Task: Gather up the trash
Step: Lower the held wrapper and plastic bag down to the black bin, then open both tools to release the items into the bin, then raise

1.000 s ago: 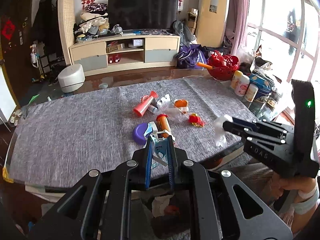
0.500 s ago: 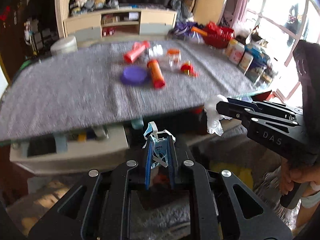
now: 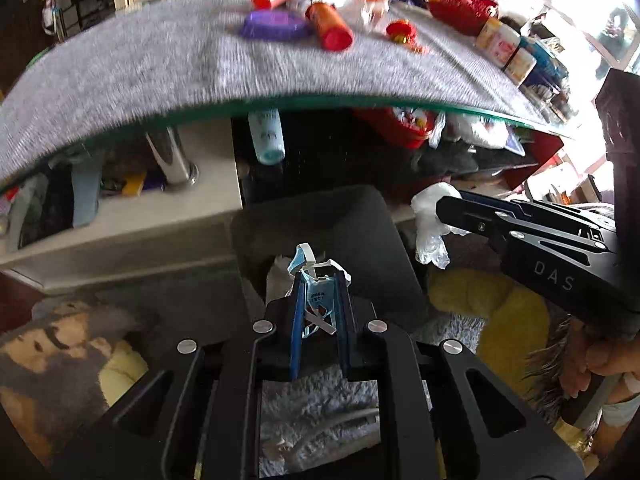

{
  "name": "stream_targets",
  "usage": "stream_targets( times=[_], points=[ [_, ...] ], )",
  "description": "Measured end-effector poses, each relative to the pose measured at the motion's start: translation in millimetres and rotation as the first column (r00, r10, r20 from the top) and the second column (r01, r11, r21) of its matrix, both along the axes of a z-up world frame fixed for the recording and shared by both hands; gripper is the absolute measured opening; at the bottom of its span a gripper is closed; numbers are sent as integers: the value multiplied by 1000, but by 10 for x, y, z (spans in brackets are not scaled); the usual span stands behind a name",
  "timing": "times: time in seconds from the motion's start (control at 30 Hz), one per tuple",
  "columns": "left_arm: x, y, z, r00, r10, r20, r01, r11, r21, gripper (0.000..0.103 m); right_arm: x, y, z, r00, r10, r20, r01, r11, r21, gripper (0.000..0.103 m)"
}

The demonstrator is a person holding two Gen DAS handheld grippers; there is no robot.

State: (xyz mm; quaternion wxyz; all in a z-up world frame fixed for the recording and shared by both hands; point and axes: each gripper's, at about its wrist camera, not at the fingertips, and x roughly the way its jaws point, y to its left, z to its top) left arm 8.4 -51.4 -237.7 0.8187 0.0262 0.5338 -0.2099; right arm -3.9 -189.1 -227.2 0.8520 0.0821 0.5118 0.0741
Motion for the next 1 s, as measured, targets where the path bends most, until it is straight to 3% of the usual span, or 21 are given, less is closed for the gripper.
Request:
stream_targets(
  times=[0.4,0.57,0.63,0.8,1.0],
  points=[
    [14,-80,-159,997,-27,-66,27,1000,-7,16,164,67,-205,997,8,-73,-5,999,45,22],
    [41,-53,-152,998,-18,-68,17,1000,-6,35,230,51,-205,997,3,-83,1,999,48,23],
    [53,-47,-136,998,-15,-66,14,1000,-8,39,242,32,-196,997,-3,-81,7,999,52,41],
    [82,-29,-56,999,-5,-46,6,1000,8,47,268,-39,-120,997,-22,-67,26,998,62,47],
    [117,-9,117,1000,6,-2,-6,999,32,67,299,-195,172,999,-48,-10,49,995,85,66]
  ],
)
